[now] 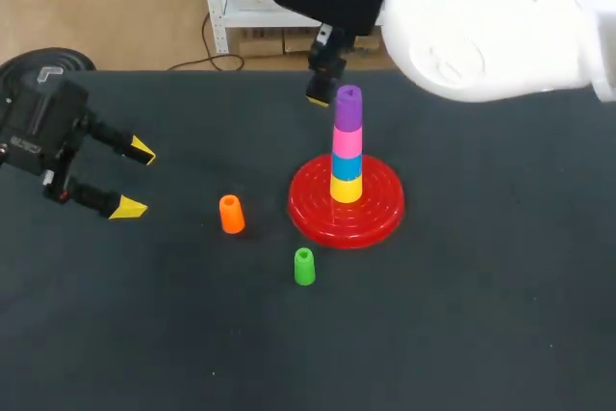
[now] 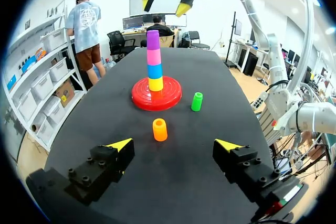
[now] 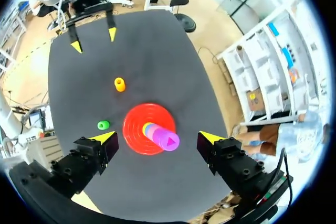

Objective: Pick up and stack the cylinders on the red base in this order: pink,purple,orange,green

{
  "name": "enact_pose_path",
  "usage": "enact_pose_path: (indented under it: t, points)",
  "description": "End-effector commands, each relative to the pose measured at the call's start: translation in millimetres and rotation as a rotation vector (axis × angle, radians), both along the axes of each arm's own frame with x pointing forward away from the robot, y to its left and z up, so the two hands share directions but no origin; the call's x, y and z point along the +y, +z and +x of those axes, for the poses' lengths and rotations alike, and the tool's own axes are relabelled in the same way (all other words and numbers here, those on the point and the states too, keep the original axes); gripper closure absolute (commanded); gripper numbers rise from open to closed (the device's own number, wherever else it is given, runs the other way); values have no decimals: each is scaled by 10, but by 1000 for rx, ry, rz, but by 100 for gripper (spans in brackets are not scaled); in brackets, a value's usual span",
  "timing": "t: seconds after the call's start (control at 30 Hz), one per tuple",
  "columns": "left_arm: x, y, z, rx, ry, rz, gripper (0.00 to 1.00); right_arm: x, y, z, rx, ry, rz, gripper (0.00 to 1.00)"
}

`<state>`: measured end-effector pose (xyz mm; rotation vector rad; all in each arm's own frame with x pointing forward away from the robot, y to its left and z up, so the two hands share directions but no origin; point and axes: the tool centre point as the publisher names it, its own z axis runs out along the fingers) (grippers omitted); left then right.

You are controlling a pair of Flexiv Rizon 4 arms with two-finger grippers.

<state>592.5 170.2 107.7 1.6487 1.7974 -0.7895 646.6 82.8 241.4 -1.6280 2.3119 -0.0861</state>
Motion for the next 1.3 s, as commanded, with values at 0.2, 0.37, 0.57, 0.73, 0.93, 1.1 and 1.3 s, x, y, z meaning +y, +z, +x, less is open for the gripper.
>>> enact_pose_path:
  t: [0.2,0.37,0.57,0.73,0.93,1.1,1.3]
  points:
    - [9,-10,4,-2,-2,-2,0,358,-32,-226,13,117,-29,0]
    - [9,-10,4,-2,-2,-2,0,498,-177,-352,72,179,-29,0]
    - [9,-10,4,-2,-2,-2,0,499,-243,-374,75,172,-56,0]
    - [9,-10,4,-2,-2,-2,0,499,-243,-374,75,172,-56,0]
    - [9,-10,4,-2,-2,-2,0,499,-243,-374,75,172,-56,0]
    - [9,-10,4,-2,-2,-2,0,551,-279,-390,59,194,-58,0]
    - [9,-10,4,-2,-2,-2,0,833,-380,-365,64,279,-63,0]
